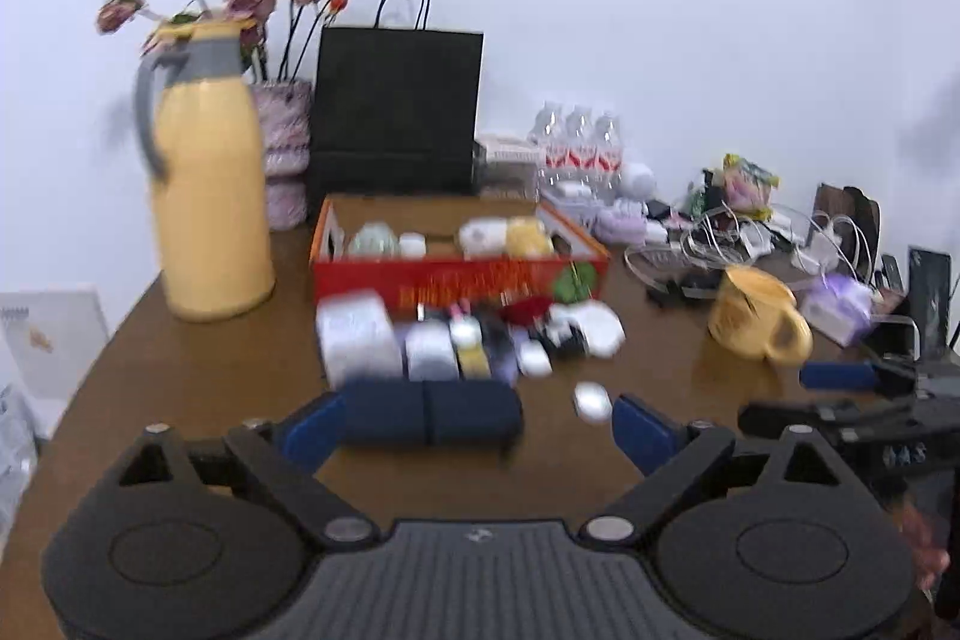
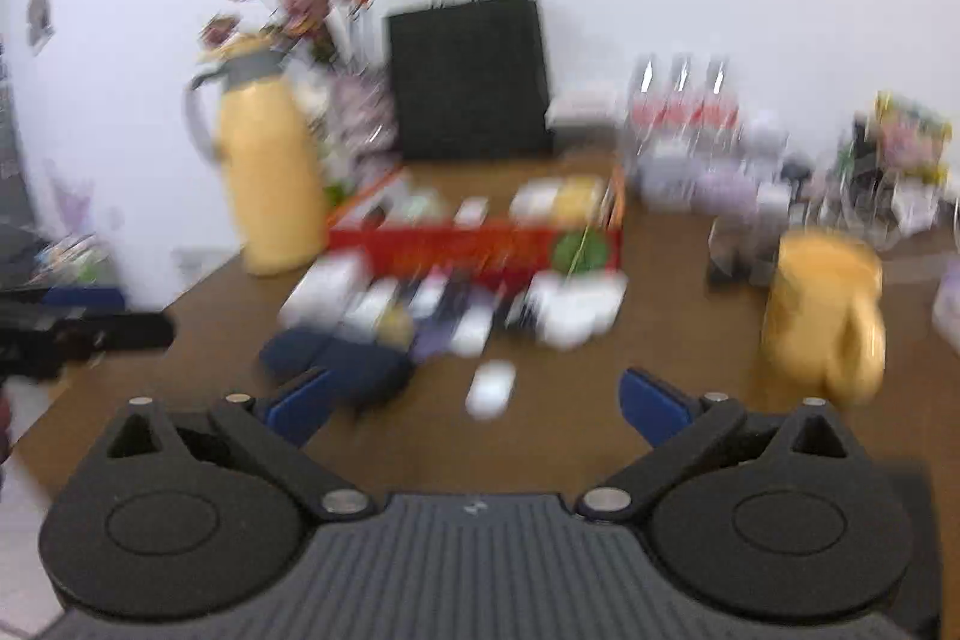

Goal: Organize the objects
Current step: 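Withdraw both tools from the box back over the table, then grasp the white cotton-swab box with the left tool while the right tool grasps a small white disc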

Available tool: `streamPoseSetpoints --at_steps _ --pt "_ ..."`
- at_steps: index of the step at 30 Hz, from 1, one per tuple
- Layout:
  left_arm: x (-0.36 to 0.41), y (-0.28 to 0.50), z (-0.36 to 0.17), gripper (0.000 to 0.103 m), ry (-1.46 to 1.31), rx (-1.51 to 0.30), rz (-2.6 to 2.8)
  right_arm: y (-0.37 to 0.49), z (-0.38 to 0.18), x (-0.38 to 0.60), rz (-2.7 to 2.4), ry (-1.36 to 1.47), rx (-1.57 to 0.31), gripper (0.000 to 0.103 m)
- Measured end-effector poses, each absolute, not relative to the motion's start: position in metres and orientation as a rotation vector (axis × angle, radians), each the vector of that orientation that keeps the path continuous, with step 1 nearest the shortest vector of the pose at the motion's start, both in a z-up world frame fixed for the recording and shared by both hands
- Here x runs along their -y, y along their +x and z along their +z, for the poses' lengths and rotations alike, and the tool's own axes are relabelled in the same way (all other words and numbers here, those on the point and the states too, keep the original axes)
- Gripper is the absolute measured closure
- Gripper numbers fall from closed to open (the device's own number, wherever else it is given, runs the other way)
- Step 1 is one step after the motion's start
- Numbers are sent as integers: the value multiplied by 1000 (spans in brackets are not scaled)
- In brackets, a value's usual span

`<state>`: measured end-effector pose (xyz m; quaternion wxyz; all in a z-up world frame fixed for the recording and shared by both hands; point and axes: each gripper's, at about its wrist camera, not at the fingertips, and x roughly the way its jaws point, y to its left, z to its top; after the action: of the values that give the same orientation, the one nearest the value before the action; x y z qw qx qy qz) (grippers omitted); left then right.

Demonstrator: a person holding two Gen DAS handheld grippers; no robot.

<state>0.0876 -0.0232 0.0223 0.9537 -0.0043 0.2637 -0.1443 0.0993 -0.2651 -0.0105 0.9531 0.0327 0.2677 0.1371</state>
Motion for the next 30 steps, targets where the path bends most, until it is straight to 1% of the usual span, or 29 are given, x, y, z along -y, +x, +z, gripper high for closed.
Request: streamPoseSetpoints --at_steps 4,8,13,18,21,23,26,27,29,30 --pt "23 54 11 7 -12 -606 -299 55 -17 276 295 91 -624 0" --pt "23 47 12 7 0 -569 -278 38 -10 274 335 128 -604 0" --pt "22 63 8 7 1 -564 -248 48 -11 265 292 81 -559 0" --pt "11 100 -5 7 -34 -608 -196 79 -25 266 249 78 -586 0" --pt "6 136 -10 8 -31 -593 -172 107 -33 261 244 62 -575 6" --pt "3 171 -14 8 -23 -580 -150 131 -40 255 244 52 -573 17" --pt "-1 226 -21 7 -31 -572 -111 172 -55 243 245 35 -592 28" --pt "-1 246 -24 8 -28 -577 -91 184 -59 239 249 32 -595 28" --pt "2 282 -32 8 -11 -601 -98 214 -65 230 255 18 -601 34" --pt "3 298 -37 10 -7 -612 -106 228 -67 226 259 16 -598 36"
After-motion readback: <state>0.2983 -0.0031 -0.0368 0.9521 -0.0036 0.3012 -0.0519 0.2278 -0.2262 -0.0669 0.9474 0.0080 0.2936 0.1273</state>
